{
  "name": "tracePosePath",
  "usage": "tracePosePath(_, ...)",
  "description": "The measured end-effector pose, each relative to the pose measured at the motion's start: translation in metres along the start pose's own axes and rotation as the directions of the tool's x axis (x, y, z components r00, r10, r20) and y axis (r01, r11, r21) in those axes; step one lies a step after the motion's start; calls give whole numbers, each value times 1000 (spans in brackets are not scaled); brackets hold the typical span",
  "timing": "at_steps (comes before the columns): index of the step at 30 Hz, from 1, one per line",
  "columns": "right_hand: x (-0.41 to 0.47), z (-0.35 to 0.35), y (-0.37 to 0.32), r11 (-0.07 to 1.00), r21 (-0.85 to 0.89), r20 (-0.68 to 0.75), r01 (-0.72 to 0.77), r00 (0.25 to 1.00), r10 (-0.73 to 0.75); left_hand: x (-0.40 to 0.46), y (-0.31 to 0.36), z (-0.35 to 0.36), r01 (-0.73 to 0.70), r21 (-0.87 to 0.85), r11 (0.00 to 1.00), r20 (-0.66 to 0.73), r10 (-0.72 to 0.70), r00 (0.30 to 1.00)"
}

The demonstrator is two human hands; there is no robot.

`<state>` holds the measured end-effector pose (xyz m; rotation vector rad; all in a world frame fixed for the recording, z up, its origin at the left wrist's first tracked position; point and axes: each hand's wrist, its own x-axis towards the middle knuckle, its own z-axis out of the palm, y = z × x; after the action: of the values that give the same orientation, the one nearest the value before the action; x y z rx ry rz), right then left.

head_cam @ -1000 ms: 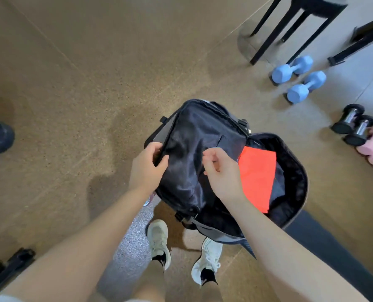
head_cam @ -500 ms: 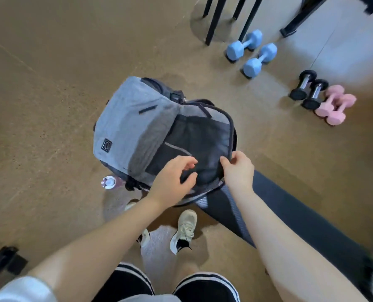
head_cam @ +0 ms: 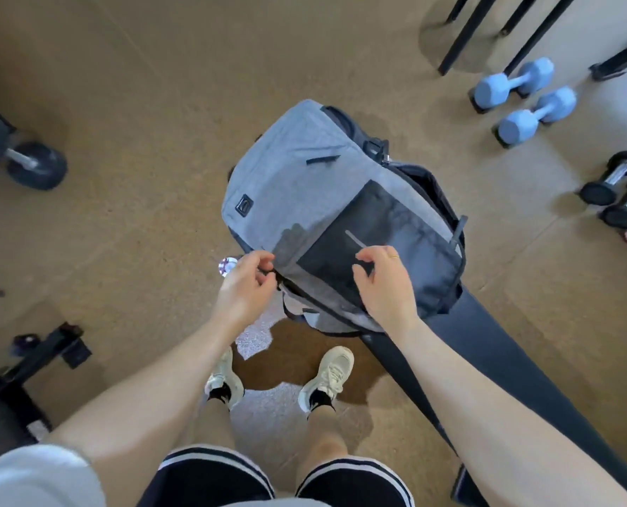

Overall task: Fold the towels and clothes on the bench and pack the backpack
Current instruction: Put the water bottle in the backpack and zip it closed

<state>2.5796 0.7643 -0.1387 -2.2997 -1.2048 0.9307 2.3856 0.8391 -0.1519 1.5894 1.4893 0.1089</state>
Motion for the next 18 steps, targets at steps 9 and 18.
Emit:
tracePosePath(9,35,183,-109,988,-53,390,148,913,-116,38,-146,-101,199,-137,970,-66,-209,976)
tracePosePath(18,133,410,-57,911,-407,392,62,913,113,139,-337,-65,270,-194,943,-65,-287,956)
